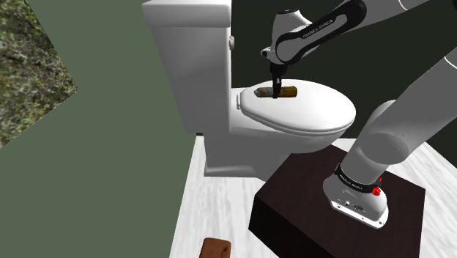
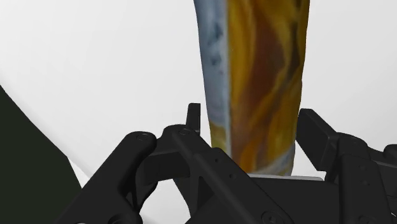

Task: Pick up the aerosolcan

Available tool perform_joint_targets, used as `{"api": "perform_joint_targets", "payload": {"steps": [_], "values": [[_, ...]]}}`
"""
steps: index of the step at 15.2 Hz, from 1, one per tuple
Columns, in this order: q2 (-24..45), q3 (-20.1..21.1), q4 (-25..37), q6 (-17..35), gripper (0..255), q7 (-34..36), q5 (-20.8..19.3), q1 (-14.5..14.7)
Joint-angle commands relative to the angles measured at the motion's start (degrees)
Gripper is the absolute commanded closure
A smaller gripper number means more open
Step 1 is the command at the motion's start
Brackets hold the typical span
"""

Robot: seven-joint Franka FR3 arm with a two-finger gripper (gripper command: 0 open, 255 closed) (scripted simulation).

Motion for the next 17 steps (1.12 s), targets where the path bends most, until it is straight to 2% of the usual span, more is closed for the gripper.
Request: {"api": "perform_joint_targets", "payload": {"steps": [1, 15, 17], "values": [[-0.39, 0.06, 0.35, -0.84, 255, -0.06, 0.06, 0.01], [-4.97, 1.00, 7.43, -12.44, 255, -1.29, 0.92, 0.33], [-5.01, 1.01, 7.51, -12.56, 255, -1.30, 0.93, 0.33]]}}
